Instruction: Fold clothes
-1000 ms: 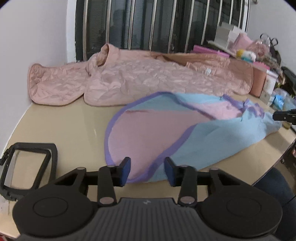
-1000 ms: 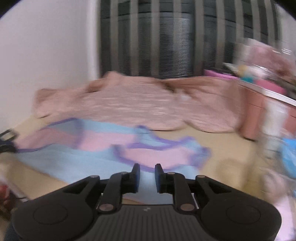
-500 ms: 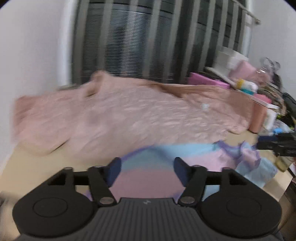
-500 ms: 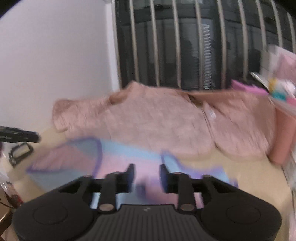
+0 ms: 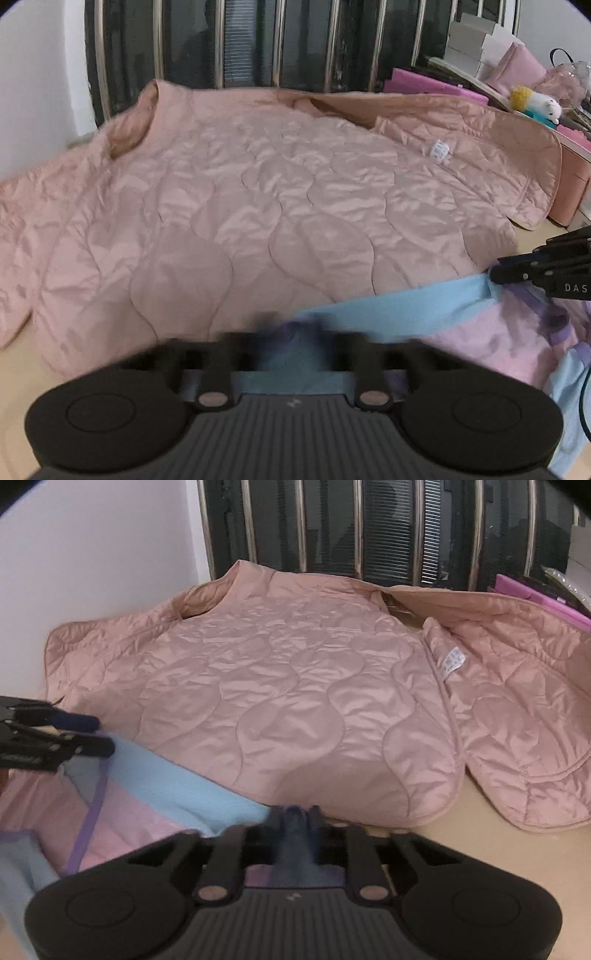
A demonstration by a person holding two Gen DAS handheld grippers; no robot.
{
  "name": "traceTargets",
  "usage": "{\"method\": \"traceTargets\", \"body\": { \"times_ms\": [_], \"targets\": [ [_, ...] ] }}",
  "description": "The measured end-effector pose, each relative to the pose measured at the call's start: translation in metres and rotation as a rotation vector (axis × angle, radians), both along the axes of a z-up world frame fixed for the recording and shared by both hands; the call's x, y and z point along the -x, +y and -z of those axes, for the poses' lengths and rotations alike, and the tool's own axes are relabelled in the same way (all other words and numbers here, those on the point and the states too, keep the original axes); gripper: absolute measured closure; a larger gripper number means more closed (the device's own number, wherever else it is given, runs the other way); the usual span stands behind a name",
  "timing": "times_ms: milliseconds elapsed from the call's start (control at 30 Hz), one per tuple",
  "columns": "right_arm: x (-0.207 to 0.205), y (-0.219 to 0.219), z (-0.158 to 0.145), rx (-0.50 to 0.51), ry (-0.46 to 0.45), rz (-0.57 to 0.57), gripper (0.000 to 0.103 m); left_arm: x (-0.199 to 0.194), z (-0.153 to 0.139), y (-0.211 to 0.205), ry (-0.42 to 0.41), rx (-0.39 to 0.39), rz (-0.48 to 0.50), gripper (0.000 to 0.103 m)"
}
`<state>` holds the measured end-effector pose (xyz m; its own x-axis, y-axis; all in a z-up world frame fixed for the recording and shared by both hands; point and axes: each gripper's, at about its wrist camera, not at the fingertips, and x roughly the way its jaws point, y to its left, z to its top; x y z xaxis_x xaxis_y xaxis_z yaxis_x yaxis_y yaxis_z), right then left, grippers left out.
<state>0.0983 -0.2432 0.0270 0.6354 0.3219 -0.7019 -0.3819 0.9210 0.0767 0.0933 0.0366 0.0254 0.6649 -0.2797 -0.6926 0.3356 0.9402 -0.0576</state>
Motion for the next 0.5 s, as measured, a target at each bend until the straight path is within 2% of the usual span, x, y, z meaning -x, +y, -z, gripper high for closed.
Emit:
{"method": "traceTargets", "body": {
  "times_ms": [33, 100, 167, 233, 333, 400, 433, 467, 500],
  "targets": [
    [0.001, 0.0, 0.0, -0.008, -0.008, -0.003, 0.098, 0.003, -0.001, 0.003, -0.014, 0.024, 0.008, 0.098],
    [0.006, -0.001, -0.007, -0.033, -0.05, 0.005, 0.098, 0.014, -0.009, 0.004, -0.064, 0.026, 0.001, 0.099],
    [0.021, -0.004, -0.02, -0.069, -0.11, 0.005, 0.098, 0.038, -0.022, 0.007, -0.119, 0.042, -0.007, 0.099],
    [0.045, -0.009, -0.035, -0.09, -0.174, 0.0, 0.098, 0.061, -0.036, 0.01, -0.174, 0.058, -0.016, 0.098],
    [0.098, -0.023, -0.046, -0.113, -0.234, -0.006, 0.099, 0.107, -0.029, 0.008, -0.195, 0.009, 0.008, 0.097],
    [0.13, -0.028, -0.039, -0.11, -0.222, -0.02, 0.099, 0.138, -0.024, 0.007, -0.21, -0.024, 0.024, 0.091],
    [0.144, -0.029, -0.032, -0.107, -0.2, -0.029, 0.099, 0.154, -0.021, 0.006, -0.217, -0.041, 0.032, 0.079],
    [0.154, -0.03, -0.025, -0.103, -0.171, -0.037, 0.098, 0.161, -0.015, 0.009, -0.203, -0.049, 0.025, 0.062],
    [0.163, -0.03, -0.019, -0.097, -0.153, -0.044, 0.098, 0.164, -0.013, 0.016, -0.198, -0.043, -0.001, 0.058]
  ]
}}
